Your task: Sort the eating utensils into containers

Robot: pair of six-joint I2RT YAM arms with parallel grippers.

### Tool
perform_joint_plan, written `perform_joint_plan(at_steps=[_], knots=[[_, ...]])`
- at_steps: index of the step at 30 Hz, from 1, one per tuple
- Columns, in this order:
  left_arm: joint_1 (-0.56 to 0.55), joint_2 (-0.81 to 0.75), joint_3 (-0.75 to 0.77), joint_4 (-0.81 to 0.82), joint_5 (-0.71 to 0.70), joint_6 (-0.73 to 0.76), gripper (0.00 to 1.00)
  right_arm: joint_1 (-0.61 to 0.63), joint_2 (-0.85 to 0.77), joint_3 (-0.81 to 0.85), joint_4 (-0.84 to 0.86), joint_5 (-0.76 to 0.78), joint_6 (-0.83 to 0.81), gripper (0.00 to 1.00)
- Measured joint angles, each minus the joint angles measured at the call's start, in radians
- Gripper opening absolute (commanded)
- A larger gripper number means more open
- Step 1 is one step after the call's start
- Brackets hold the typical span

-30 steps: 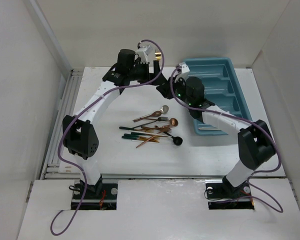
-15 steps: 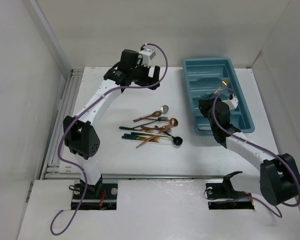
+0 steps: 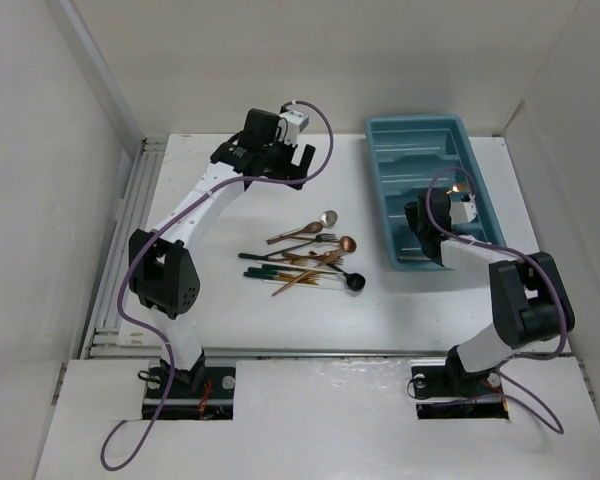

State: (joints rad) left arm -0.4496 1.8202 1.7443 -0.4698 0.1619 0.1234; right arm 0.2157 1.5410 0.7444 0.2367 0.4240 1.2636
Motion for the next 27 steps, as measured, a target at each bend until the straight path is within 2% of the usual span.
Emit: perform_joint_plan(at_steps=[1, 2, 4, 5, 6, 12, 15, 18, 19, 21, 23, 25, 27], knots=[[0.0, 0.0, -0.004, -0.001, -0.005, 0.003, 1.0, 0.0, 0.008, 0.015, 0.002, -0.003, 0.003, 0.02], [0.0, 0.0, -0.008, 0.0, -0.008, 0.004, 1.0, -0.001, 0.017, 0.029, 0.004, -0.008, 0.006, 0.2], [0.0, 0.0, -0.011, -0.002, -0.014, 0.007, 1.0, -0.004, 0.03, 0.044, 0.008, -0.018, 0.011, 0.41], [0.0, 0.0, -0.013, 0.0, -0.017, 0.008, 1.0, -0.006, 0.035, 0.048, 0.009, -0.023, 0.016, 0.58], [0.0, 0.0, -0.015, 0.001, -0.019, 0.01, 1.0, -0.007, 0.041, 0.051, 0.009, -0.027, 0.021, 0.65], [0.0, 0.0, -0.018, 0.001, -0.032, 0.021, 1.0, -0.016, 0.054, 0.058, 0.006, -0.06, 0.012, 0.74], [0.0, 0.0, -0.018, 0.001, -0.039, 0.044, 1.0, -0.019, 0.035, 0.074, -0.002, -0.071, -0.064, 0.79], [0.0, 0.0, -0.018, 0.005, -0.04, 0.094, 1.0, -0.018, 0.008, 0.165, -0.016, -0.127, -0.351, 0.88], [0.0, 0.0, -0.018, 0.011, -0.043, 0.113, 1.0, -0.012, 0.006, 0.228, -0.026, -0.154, -0.468, 0.98], [0.003, 0.0, -0.012, 0.026, -0.052, 0.161, 1.0, 0.005, 0.004, 0.378, -0.043, -0.215, -0.724, 1.0], [0.01, 0.0, 0.01, 0.028, -0.049, 0.218, 1.0, 0.021, -0.017, 0.469, -0.055, -0.261, -0.896, 1.0], [0.023, 0.0, 0.034, 0.037, -0.035, 0.293, 1.0, 0.036, -0.076, 0.493, -0.066, -0.287, -1.041, 1.0], [0.031, -0.001, 0.04, 0.047, -0.032, 0.374, 0.81, 0.039, -0.147, 0.467, -0.084, -0.291, -1.138, 1.0]])
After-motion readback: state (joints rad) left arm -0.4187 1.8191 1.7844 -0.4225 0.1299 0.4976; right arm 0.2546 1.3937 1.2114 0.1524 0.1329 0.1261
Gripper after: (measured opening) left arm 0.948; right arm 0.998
